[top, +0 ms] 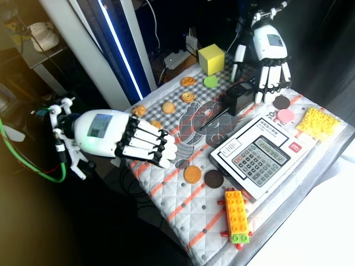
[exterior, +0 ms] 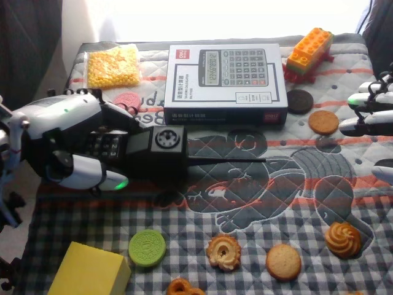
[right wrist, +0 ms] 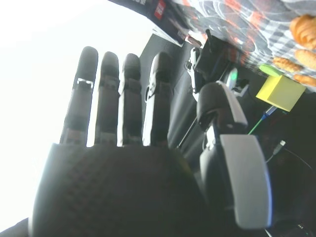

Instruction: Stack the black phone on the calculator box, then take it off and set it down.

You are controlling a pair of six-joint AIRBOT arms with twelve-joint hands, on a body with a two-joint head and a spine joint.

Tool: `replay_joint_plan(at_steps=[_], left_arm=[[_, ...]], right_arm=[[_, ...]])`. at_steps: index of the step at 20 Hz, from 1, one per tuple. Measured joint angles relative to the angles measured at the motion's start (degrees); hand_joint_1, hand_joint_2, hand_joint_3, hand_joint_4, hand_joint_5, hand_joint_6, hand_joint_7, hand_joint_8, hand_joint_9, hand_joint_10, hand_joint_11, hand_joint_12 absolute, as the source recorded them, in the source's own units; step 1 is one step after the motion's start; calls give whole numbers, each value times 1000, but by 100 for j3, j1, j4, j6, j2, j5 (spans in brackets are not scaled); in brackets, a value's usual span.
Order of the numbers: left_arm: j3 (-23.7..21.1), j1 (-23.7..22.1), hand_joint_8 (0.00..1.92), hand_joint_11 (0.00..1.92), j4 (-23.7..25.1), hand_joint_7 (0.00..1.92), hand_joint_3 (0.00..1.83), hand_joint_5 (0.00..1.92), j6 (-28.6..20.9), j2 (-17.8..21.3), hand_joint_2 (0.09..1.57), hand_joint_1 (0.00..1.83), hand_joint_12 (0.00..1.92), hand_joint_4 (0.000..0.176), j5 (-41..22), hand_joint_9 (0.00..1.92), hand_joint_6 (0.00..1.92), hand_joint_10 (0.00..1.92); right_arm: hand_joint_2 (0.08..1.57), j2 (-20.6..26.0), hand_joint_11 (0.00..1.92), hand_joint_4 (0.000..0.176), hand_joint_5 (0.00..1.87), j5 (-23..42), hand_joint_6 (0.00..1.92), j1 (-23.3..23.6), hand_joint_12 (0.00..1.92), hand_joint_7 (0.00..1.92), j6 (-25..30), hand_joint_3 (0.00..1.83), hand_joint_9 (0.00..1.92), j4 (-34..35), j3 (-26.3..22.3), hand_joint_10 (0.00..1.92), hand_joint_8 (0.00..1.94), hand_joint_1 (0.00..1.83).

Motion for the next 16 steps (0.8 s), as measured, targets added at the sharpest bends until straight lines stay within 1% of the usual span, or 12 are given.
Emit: replay_joint_plan(at_steps=[1,2,3,4,5,7,8,10,11,13,14,16], left_arm=[[11,-2,1457,238,-44,581,0,951,-2,-44,1211,1194,1626,0,-39,411,937,1269],[11,-11,1634,330,-74,618,0,943,0,-105,1221,1211,1727,0,-90,453,864,1510],[9,-11,1668,455,-68,648,1,897,2,-129,1229,1207,1794,0,-133,502,927,1628],[-33,-11,1654,513,-107,672,0,904,0,-138,1223,1213,1789,0,-208,566,901,1599],[-105,-11,1567,613,-50,732,0,928,9,-72,1201,1225,1698,0,-221,672,893,1487],[-354,-39,1568,641,260,763,0,850,-133,201,1213,1224,1743,0,-260,712,965,1528],[-450,-61,1669,555,472,705,9,730,-339,350,1260,1197,1821,0,-380,626,1147,1599],[-505,-219,1351,773,769,901,0,861,-608,452,1171,1235,1591,0,-595,829,990,1357],[-503,-358,1303,720,911,922,0,919,-621,455,1149,1237,1617,0,-625,837,917,1321],[-413,-778,1387,722,1239,892,0,1010,-656,356,1142,1252,1734,0,-590,822,684,1383],[-280,-1016,1323,797,1329,911,0,1089,-658,221,1119,1255,1695,0,-538,857,602,1346],[138,-1528,1368,679,1364,869,2,1050,-669,-129,1133,1250,1618,0,-251,777,682,1225]], right_arm=[[1304,0,145,80,592,28,1,-22,729,409,26,0,356,-2,0,0,1,445],[1303,0,137,87,590,35,1,-52,720,402,37,0,352,-13,0,0,0,453],[1304,0,150,93,583,-2,0,-59,713,392,44,0,354,-9,0,1,0,436],[1307,0,170,102,578,0,0,-59,713,392,50,1,368,-13,0,5,1,415],[1305,0,164,94,582,2,1,-59,711,394,48,0,372,-9,2,5,1,459],[1299,0,138,86,591,-2,2,-59,710,388,50,0,354,-4,2,0,0,506],[1297,0,140,91,589,0,1,-59,712,389,48,0,345,-4,0,0,1,492],[1301,0,167,83,595,7,2,-59,729,391,50,0,357,-9,0,5,1,479],[1301,0,169,87,589,2,0,-59,731,390,50,0,357,-15,0,4,1,478],[1309,0,159,88,584,0,0,-59,724,380,50,3,351,-7,2,2,1,467],[1309,-2,151,73,590,0,1,-59,715,383,50,1,356,2,7,3,2,491],[1310,-39,133,96,586,24,0,-59,692,377,52,1,346,-9,28,0,0,469]])
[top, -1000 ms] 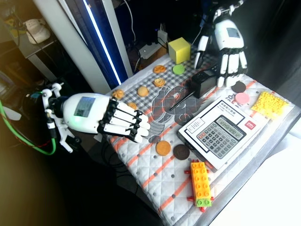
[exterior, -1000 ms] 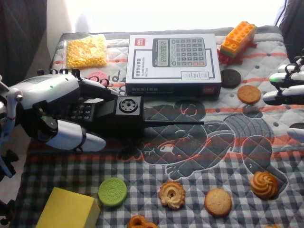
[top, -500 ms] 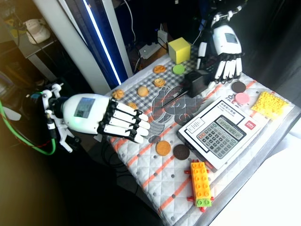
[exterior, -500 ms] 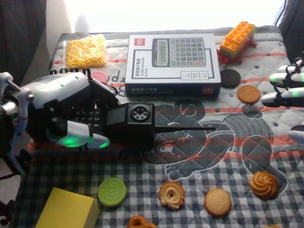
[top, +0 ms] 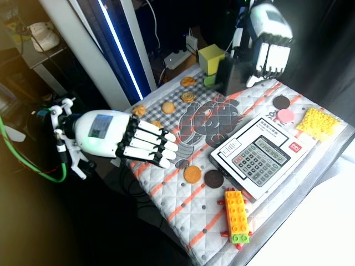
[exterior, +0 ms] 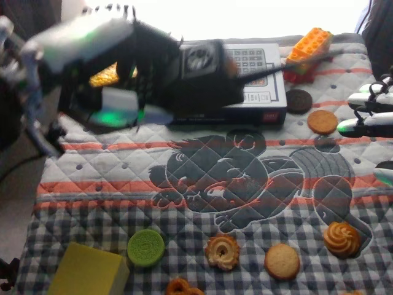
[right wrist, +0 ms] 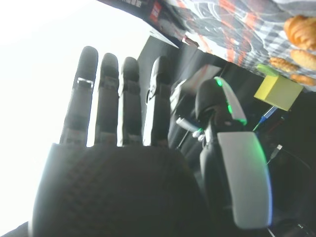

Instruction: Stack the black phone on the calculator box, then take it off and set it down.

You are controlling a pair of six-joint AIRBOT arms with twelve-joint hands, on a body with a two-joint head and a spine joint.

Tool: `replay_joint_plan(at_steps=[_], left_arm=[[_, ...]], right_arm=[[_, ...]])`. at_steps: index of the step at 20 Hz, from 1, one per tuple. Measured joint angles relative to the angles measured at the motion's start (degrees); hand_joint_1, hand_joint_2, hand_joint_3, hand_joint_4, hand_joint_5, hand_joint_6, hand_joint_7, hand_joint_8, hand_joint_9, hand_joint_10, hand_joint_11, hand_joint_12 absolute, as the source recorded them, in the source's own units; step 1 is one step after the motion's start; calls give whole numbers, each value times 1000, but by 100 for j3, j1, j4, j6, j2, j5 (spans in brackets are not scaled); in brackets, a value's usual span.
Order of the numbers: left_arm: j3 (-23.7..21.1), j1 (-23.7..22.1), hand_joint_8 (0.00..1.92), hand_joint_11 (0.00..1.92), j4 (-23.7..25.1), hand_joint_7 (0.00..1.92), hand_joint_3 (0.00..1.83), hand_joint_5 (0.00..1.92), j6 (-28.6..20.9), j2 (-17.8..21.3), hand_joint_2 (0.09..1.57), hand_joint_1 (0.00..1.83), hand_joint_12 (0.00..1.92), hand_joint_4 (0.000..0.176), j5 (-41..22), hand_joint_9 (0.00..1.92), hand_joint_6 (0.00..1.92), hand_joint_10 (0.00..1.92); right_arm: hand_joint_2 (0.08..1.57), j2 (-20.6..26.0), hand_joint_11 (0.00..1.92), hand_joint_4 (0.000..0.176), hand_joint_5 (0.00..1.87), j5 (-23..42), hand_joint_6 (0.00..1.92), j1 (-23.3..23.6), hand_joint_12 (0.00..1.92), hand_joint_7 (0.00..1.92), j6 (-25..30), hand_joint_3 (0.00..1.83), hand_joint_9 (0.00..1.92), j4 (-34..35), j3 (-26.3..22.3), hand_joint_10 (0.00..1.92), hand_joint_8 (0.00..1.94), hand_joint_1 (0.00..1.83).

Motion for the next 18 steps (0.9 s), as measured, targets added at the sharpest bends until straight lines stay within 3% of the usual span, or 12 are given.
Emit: replay_joint_plan(at_steps=[1,2,4,5,6,7,10,11,12,13,15,18], left_arm=[[201,-151,1310,728,-11,904,0,1095,2,-144,1117,1259,1524,0,138,833,610,1145],[424,-310,1251,699,-52,946,0,1135,2,-308,1098,1266,1516,0,345,851,536,1094],[796,-496,1187,635,-85,992,2,1082,22,-625,1096,1266,1494,0,675,859,611,1025],[975,-542,1182,636,-111,991,1,1063,31,-813,1100,1262,1438,0,785,871,647,964],[1152,-605,1174,630,-140,1000,0,1090,22,-1008,1095,1268,1417,0,957,883,590,926],[1447,-713,1189,627,-162,983,0,1214,20,-1325,1079,1275,1344,0,1209,885,375,884],[1825,-769,1229,581,-232,946,2,1271,7,-1703,1079,1274,1246,0,1355,850,268,836],[1930,-769,1264,549,-234,934,3,1257,20,-1805,1087,1272,1310,0,1421,821,260,903],[2035,-776,1230,566,-243,966,0,1246,17,-1906,1083,1274,1333,0,1515,840,269,930],[2155,-804,1314,613,-243,918,4,1207,17,-2009,1101,1267,1429,0,1631,831,316,1047],[2465,-846,1237,758,-258,973,0,1181,20,-2225,1092,1274,1357,0,1788,947,374,986],[2743,-870,1341,597,-258,877,2,1130,28,-2446,1117,1259,1285,0,1976,789,517,914]], right_arm=[[1310,-37,130,90,586,-2,0,0,684,386,-2,1,351,0,15,2,3,478],[1309,-61,118,96,582,-22,0,2,675,392,-2,0,348,-4,37,0,4,472],[1307,-109,136,85,591,-28,4,13,680,408,0,0,363,-20,57,6,8,468],[1308,-140,147,93,590,-13,2,26,678,410,0,0,370,-55,81,6,6,434],[1305,-179,146,90,595,-2,3,46,680,422,0,0,369,-66,94,4,8,449],[1301,-199,158,73,608,-33,4,74,689,432,0,0,369,-142,127,3,5,451],[1303,-208,171,80,605,-55,2,140,701,430,0,0,380,-157,144,6,3,448],[1303,-229,161,80,611,-122,0,205,746,447,0,0,393,-188,173,2,0,461],[1304,-267,170,101,604,-203,0,304,763,448,0,1,394,-258,212,1,0,451],[1312,-273,136,100,598,-264,0,343,750,422,0,4,365,-304,214,0,0,446],[1312,-337,138,83,614,-273,0,361,693,405,15,0,350,-398,238,0,0,448],[1311,-396,208,87,621,-339,0,361,552,423,17,0,373,-439,273,0,0,445]])
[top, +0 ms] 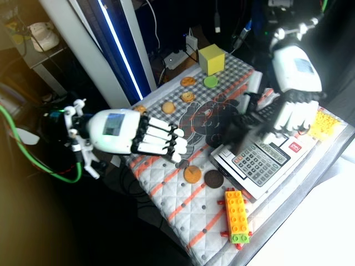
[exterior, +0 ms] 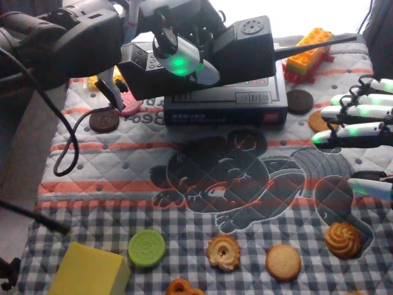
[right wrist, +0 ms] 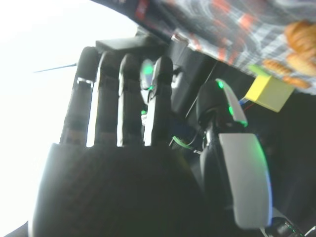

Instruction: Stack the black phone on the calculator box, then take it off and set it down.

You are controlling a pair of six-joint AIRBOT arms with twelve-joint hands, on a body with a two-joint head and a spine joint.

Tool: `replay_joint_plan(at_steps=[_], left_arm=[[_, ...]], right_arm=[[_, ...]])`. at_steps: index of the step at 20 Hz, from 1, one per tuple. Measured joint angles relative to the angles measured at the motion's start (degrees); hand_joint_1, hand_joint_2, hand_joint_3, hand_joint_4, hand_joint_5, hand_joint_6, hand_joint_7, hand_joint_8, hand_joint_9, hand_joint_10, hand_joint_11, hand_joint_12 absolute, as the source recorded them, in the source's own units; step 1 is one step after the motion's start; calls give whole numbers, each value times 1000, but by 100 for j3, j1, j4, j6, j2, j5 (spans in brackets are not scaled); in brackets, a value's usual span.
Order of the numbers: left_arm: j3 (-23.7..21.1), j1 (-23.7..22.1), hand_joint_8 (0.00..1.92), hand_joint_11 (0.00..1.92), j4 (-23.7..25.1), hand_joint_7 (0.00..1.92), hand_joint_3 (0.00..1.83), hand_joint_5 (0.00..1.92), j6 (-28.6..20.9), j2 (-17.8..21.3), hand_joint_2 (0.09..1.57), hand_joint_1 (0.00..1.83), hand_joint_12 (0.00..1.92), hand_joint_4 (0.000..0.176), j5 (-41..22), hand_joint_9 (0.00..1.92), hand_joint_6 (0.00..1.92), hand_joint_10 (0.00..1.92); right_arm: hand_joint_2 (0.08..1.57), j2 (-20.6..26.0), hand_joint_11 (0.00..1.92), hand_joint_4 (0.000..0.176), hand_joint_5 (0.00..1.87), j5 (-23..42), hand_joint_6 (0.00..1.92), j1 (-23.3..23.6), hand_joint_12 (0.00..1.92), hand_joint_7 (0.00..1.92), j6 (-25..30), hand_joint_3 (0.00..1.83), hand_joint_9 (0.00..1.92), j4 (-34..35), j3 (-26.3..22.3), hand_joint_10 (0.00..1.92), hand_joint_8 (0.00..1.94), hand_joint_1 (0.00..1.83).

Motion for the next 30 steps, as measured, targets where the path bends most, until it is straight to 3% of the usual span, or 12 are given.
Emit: replay_joint_plan(at_steps=[1,2,4,6,7,9,11,14,22,26,28,30], left_arm=[[17,7,1048,537,-2,728,0,1063,-7,-31,1092,1172,1363,0,50,682,789,1006],[35,22,814,382,-17,667,0,986,-7,-72,1109,1076,1312,39,94,592,953,870],[35,83,370,207,-142,661,0,786,-52,-72,1045,954,1260,37,157,557,122,525],[46,103,138,141,-175,733,2,741,-48,-72,1024,938,1245,51,146,599,5,311],[46,116,44,74,-181,672,0,664,-48,-72,1013,907,1207,92,122,563,0,181],[46,140,1,2,-225,545,0,506,-46,-72,980,871,1130,116,127,502,0,37],[11,144,0,0,-273,404,0,320,-48,-59,961,836,905,172,42,402,2,1],[-319,146,0,0,-280,159,0,121,-48,133,930,732,24,176,-271,163,0,0],[-2184,638,0,0,-63,0,5,0,-48,1786,924,614,0,176,-2140,0,0,0],[-3108,1617,0,0,-81,0,2,73,-269,2697,862,598,0,176,-3276,0,6,0],[-3432,2118,1,0,-109,3,7,27,-525,2964,876,366,0,143,-3773,0,0,0],[-3685,2693,0,0,-105,0,14,59,-1060,3165,912,624,0,153,-4411,0,12,0]], right_arm=[[1310,0,226,96,614,7,0,0,557,427,0,0,377,20,7,1,1,438],[1314,0,231,88,615,11,1,0,562,420,2,2,371,44,7,0,0,418],[1320,0,204,71,619,13,2,0,555,410,31,2,355,17,7,0,0,437],[1322,0,202,74,615,7,3,0,555,410,48,2,358,22,7,4,3,441],[1322,0,217,72,614,15,2,0,560,417,50,2,364,20,7,7,6,442],[1315,-2,202,52,624,15,3,0,549,426,68,0,368,20,7,4,5,541],[1326,0,183,68,603,11,0,0,537,420,70,3,356,22,7,3,4,484],[1330,0,144,81,590,13,0,0,627,410,103,0,336,22,7,0,0,448],[1346,-2,114,82,588,17,0,0,581,381,166,0,311,127,0,0,0,343],[1326,4,156,57,605,190,5,7,575,418,382,0,347,195,-68,12,8,449],[1324,48,235,79,636,428,0,2,507,501,387,0,397,247,-136,1,0,444],[1326,125,166,72,630,868,0,2,464,513,389,0,385,262,-212,0,0,514]])
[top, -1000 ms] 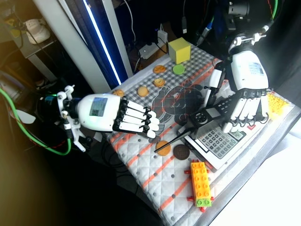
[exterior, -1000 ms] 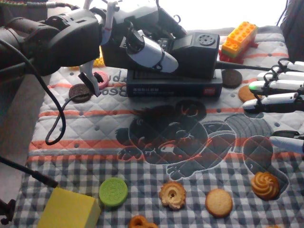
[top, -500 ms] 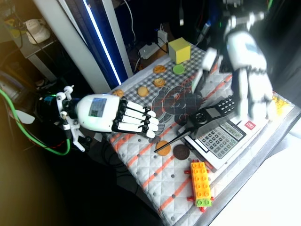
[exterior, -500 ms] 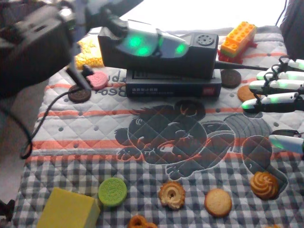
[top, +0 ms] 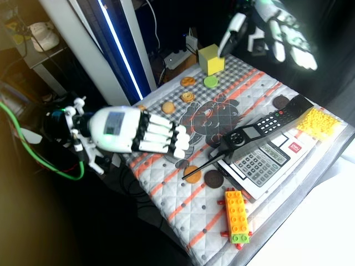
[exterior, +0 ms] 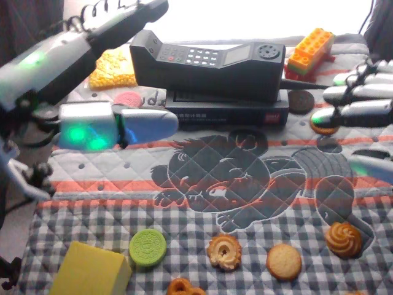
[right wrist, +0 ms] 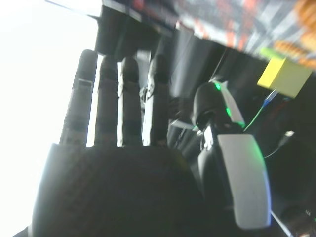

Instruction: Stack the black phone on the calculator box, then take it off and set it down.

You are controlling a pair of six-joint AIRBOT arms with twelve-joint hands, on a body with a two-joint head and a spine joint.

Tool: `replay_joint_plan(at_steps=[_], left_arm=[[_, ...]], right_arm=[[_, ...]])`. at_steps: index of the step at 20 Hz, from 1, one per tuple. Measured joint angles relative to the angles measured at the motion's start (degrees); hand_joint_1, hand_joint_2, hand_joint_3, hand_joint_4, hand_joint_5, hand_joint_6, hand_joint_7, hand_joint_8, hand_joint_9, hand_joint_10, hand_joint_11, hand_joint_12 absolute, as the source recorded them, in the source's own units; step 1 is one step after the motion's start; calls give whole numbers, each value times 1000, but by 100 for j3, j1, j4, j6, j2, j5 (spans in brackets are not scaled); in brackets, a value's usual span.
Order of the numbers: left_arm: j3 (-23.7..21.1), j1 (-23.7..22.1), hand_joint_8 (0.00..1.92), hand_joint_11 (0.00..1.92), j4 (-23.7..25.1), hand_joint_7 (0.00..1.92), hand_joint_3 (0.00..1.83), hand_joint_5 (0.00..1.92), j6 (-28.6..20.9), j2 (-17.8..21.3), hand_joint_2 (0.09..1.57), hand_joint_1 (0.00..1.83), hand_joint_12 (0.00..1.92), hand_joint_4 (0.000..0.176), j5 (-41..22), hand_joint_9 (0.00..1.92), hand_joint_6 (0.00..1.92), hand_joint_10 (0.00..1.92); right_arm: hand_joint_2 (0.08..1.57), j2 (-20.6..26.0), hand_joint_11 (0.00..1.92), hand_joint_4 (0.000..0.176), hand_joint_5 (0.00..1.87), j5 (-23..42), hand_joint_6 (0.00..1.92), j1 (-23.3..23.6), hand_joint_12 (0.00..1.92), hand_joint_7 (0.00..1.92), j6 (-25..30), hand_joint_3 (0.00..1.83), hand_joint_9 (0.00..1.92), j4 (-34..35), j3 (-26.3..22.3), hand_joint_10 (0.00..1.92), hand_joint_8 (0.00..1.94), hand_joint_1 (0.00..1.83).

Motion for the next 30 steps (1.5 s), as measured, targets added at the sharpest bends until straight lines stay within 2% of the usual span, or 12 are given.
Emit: replay_joint_plan(at_steps=[1,6,7,9,11,17,23,25,27,28,29,30], left_arm=[[-11,227,0,0,11,0,0,44,-302,0,879,678,0,171,-216,0,4,0],[39,1163,0,0,-315,0,9,12,-1893,0,912,821,0,74,-966,0,4,0],[48,1248,0,0,-474,0,5,37,-1943,11,904,789,0,121,-1001,0,13,0],[63,1394,0,0,-601,0,1,4,-2035,11,896,674,0,103,-992,0,0,0],[63,1537,0,0,-575,0,0,0,-2162,11,861,670,0,146,-988,0,0,0],[79,1593,0,0,-608,0,0,0,-2273,-55,868,631,0,105,-1040,0,0,0],[155,1624,0,0,-629,0,9,0,-2393,-138,902,634,0,107,-986,0,0,0],[155,1624,0,0,-616,0,1,0,-2424,-138,888,666,0,107,-992,0,0,0],[155,1624,0,0,-610,0,1,0,-2463,-138,889,669,0,118,-994,0,0,0],[155,1624,0,0,-608,0,0,0,-2487,-138,887,673,0,123,-997,0,0,0],[160,1631,0,0,-605,0,2,0,-2511,-138,892,678,0,123,-1003,0,0,0],[160,1633,0,0,-610,0,4,0,-2533,-146,897,670,0,112,-1005,0,0,0]], right_arm=[[1322,11,156,49,640,151,3,2,456,514,-2,0,390,7,0,2,0,488],[1231,-162,300,71,649,369,0,385,362,499,0,1,449,109,323,2,0,709],[1225,-334,383,79,624,332,0,608,323,513,0,0,485,236,463,0,0,731],[1229,-660,346,80,615,-44,1,1141,289,512,0,1,425,243,754,0,0,738],[1240,-977,154,55,554,-483,0,1585,645,486,0,0,447,201,1034,3,0,653],[1097,-1696,0,155,401,-1755,0,2472,948,368,-2,0,336,127,1703,0,0,640],[1049,-2179,74,164,429,-2601,0,2815,1310,410,-9,1,512,17,2157,25,3,741],[1056,-2214,70,143,437,-2806,2,2815,1248,426,-9,1,515,13,2225,13,2,720],[1078,-2212,328,71,535,-2883,5,2815,1177,616,-11,1,730,44,2282,39,13,832],[1112,-2210,553,1,692,-2907,8,2817,1249,957,-13,2,1005,81,2284,115,54,970],[1084,-2210,689,0,823,-2933,8,2822,1215,1047,-11,0,1149,76,2291,109,690,1280],[1110,-2214,843,0,873,-2868,703,2824,1175,1090,55,3,1293,129,2288,136,928,1270]])
